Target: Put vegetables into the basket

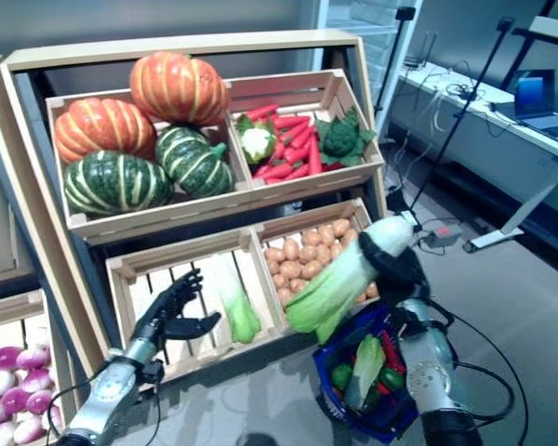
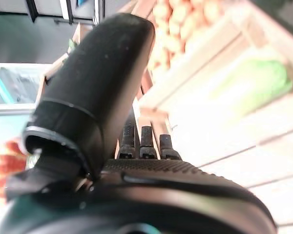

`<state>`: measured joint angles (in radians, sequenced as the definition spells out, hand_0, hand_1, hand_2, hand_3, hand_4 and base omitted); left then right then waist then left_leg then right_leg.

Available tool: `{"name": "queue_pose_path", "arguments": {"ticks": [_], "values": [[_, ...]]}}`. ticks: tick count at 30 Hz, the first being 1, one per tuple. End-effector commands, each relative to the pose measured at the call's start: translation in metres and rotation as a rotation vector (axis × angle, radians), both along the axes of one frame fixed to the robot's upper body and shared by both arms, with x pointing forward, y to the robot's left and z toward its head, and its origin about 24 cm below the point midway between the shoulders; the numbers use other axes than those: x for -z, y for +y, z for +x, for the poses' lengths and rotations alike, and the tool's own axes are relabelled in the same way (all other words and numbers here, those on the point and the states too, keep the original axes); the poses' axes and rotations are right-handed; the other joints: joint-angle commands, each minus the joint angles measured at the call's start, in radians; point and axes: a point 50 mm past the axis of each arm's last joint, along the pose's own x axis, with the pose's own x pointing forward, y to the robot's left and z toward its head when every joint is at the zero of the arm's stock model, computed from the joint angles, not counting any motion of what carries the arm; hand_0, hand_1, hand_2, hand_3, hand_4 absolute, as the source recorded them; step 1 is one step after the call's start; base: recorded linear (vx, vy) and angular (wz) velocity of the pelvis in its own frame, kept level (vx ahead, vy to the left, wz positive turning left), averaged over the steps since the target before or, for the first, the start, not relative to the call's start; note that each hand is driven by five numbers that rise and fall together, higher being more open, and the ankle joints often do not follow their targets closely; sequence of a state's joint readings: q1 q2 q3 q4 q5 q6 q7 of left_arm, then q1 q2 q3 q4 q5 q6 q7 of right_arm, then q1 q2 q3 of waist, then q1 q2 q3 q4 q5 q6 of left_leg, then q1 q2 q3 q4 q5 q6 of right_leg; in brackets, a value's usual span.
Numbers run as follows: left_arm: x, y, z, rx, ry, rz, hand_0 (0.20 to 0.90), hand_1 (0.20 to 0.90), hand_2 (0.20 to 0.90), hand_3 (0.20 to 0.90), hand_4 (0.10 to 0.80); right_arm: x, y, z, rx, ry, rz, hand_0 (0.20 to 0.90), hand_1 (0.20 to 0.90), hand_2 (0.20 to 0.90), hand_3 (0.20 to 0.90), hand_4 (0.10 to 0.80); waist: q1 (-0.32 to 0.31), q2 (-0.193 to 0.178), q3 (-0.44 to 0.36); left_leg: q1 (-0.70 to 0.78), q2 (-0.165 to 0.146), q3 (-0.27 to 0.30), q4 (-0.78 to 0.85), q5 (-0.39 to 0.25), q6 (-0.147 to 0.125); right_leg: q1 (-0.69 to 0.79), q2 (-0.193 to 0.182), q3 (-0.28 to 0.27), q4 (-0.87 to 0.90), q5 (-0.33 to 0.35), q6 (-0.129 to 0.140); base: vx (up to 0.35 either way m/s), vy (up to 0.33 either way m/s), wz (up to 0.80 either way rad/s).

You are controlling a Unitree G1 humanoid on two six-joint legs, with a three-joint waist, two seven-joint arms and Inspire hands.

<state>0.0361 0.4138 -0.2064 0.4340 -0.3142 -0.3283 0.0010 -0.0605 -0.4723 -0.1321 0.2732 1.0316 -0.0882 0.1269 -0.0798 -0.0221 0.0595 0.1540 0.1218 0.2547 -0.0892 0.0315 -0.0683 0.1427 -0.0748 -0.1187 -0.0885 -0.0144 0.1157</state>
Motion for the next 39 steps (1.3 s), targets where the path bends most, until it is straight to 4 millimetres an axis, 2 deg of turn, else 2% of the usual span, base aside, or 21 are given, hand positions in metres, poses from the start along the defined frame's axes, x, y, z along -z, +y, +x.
{"name": "queue_pose_path", "arguments": {"ticks": [1,3,6,12,20,22,24,28,29,30,31,32,34,35,36,37,39], "values": [[-0.041,0.002,0.035,0.013,-0.211,0.055,0.900,0.900,0.900,0.900,0.800,-0.072,-0.038,0.010,0.168,-0.291,-0.179,0.300,0.300,0.300,0.300,0.400,-0.004,-0.014,-0.036,0.000,0.025,-0.018,0.002,-0.044,0.011,-0.013,-0.009,-0.004,0.023,0.019,-0.038,0.044,-0.047,-0.01],[-0.042,0.006,0.038,-0.019,-0.199,0.060,0.900,0.900,0.900,0.900,0.800,-0.072,-0.055,0.006,0.240,-0.254,-0.214,0.300,0.300,0.300,0.300,0.400,-0.005,-0.013,-0.037,0.001,0.026,-0.021,0.002,-0.044,0.008,-0.009,-0.008,-0.006,0.023,0.017,-0.039,0.046,-0.048,0.00],[-0.042,0.009,0.041,-0.037,-0.185,0.047,0.900,0.900,0.900,0.900,0.800,-0.069,-0.066,0.004,0.281,-0.216,-0.230,0.300,0.300,0.300,0.300,0.400,-0.004,-0.013,-0.037,-0.001,0.027,-0.025,0.002,-0.043,0.006,-0.009,-0.006,-0.008,0.024,0.016,-0.041,0.021,-0.026,-0.01],[-0.043,0.001,0.047,-0.011,-0.162,-0.031,0.900,0.900,0.900,0.900,0.800,-0.049,-0.095,-0.003,0.418,0.013,-0.362,0.300,0.300,0.300,0.300,0.400,0.008,-0.014,-0.032,-0.013,0.029,-0.049,0.004,-0.041,0.003,-0.014,-0.005,-0.020,0.035,0.010,-0.046,0.033,-0.054,0.02],[-0.054,-0.009,0.049,0.052,-0.209,-0.062,0.900,0.900,0.900,0.900,0.800,-0.020,-0.127,-0.022,0.584,0.235,-0.328,0.300,0.300,0.300,0.300,0.400,0.031,-0.017,-0.008,-0.035,0.028,-0.065,0.045,-0.052,0.005,-0.016,-0.009,-0.036,0.063,-0.003,-0.052,0.043,-0.071,0.03],[-0.057,-0.011,0.051,0.058,-0.218,-0.067,0.900,0.900,0.900,0.900,0.800,-0.017,-0.128,-0.023,0.600,0.254,-0.328,0.300,0.300,0.300,0.300,0.400,0.034,-0.017,0.000,-0.050,0.028,-0.068,0.072,-0.060,0.004,-0.022,-0.012,-0.037,0.077,-0.010,-0.054,-0.011,-0.077,0.06],[-0.066,-0.014,0.057,0.064,-0.255,-0.086,0.900,0.900,0.900,0.900,0.800,-0.015,-0.128,-0.020,0.627,0.276,-0.326,0.300,0.300,0.300,0.300,0.400,0.041,-0.017,0.037,-0.116,0.031,-0.079,0.176,-0.086,0.000,-0.060,-0.019,-0.038,0.135,-0.030,-0.064,-0.079,-0.113,0.11],[-0.081,-0.017,0.067,0.049,-0.302,-0.108,0.900,0.900,0.900,0.900,0.800,-0.017,-0.122,-0.011,0.656,0.258,-0.300,0.300,0.300,0.300,0.300,0.400,0.043,-0.012,0.102,-0.215,0.054,-0.082,0.325,-0.125,-0.012,-0.125,-0.020,-0.054,0.210,-0.052,-0.086,-0.148,-0.125,0.11],[-0.082,-0.015,0.068,0.029,-0.297,-0.121,0.900,0.900,0.900,0.900,0.800,-0.018,-0.118,-0.006,0.654,0.245,-0.285,0.300,0.300,0.300,0.300,0.400,0.051,-0.009,0.122,-0.231,0.060,-0.073,0.344,-0.126,-0.016,-0.135,-0.023,-0.083,0.221,-0.054,-0.091,-0.191,-0.143,0.01],[-0.082,-0.013,0.067,-0.009,-0.302,-0.132,0.900,0.900,0.900,0.900,0.800,-0.024,-0.108,0.009,0.628,0.216,-0.272,0.300,0.300,0.300,0.300,0.400,0.067,-0.001,0.144,-0.236,0.075,-0.047,0.344,-0.114,-0.025,-0.140,-0.040,-0.143,0.221,-0.047,-0.087,-0.189,-0.140,-0.07],[-0.082,-0.012,0.067,-0.018,-0.303,-0.129,0.900,0.900,0.900,0.900,0.800,-0.025,-0.105,0.013,0.620,0.209,-0.269,0.300,0.300,0.300,0.300,0.400,0.070,0.000,0.149,-0.235,0.078,-0.042,0.343,-0.111,-0.027,-0.140,-0.043,-0.152,0.223,-0.046,-0.086,-0.150,-0.111,-0.35],[-0.080,-0.009,0.065,-0.047,-0.299,-0.127,0.900,0.900,0.900,0.900,0.800,-0.029,-0.098,0.023,0.590,0.194,-0.267,0.300,0.300,0.300,0.300,0.400,0.075,0.007,0.158,-0.222,0.095,-0.022,0.335,-0.105,-0.031,-0.138,-0.041,-0.161,0.224,-0.047,-0.087,-0.019,-0.092,-0.61],[-0.071,-0.003,0.057,-0.088,-0.265,-0.145,0.900,0.900,0.900,0.900,0.800,-0.031,-0.091,0.029,0.559,0.185,-0.254,0.300,0.300,0.300,0.300,0.400,0.076,0.012,0.149,-0.208,0.114,-0.015,0.353,-0.097,-0.040,-0.127,-0.028,-0.131,0.201,-0.041,-0.100,0.071,-0.115,-0.77],[-0.067,-0.001,0.052,-0.101,-0.249,-0.168,0.900,0.900,0.900,0.900,0.800,-0.030,-0.091,0.029,0.552,0.182,-0.246,0.300,0.300,0.300,0.300,0.400,0.079,0.015,0.147,-0.231,0.133,-0.033,0.421,-0.057,-0.060,-0.116,-0.015,-0.116,0.187,-0.039,-0.115,0.095,-0.126,-0.48],[-0.064,0.000,0.048,-0.109,-0.245,-0.188,0.900,0.900,0.900,0.900,0.800,-0.030,-0.091,0.029,0.546,0.177,-0.250,0.300,0.300,0.300,0.300,0.400,0.089,0.021,0.155,-0.283,0.146,-0.082,0.520,0.014,-0.086,-0.099,0.002,-0.104,0.174,-0.035,-0.132,0.064,-0.099,-0.33],[-0.063,0.000,0.046,-0.107,-0.250,-0.197,0.900,0.900,0.900,0.900,0.800,-0.030,-0.090,0.028,0.543,0.174,-0.259,0.300,0.300,0.300,0.300,0.400,0.091,0.024,0.157,-0.314,0.145,-0.109,0.556,0.046,-0.093,-0.096,0.008,-0.102,0.169,-0.032,-0.139,0.081,-0.048,-0.43],[-0.062,0.000,0.040,-0.117,-0.265,-0.218,0.900,0.900,0.900,0.900,0.800,-0.027,-0.087,0.028,0.526,0.170,-0.292,0.300,0.300,0.300,0.300,0.400,0.101,0.029,0.170,-0.339,0.111,-0.144,0.589,0.028,-0.078,-0.080,0.012,-0.091,0.172,-0.037,-0.140,0.096,0.041,-0.44]]}}
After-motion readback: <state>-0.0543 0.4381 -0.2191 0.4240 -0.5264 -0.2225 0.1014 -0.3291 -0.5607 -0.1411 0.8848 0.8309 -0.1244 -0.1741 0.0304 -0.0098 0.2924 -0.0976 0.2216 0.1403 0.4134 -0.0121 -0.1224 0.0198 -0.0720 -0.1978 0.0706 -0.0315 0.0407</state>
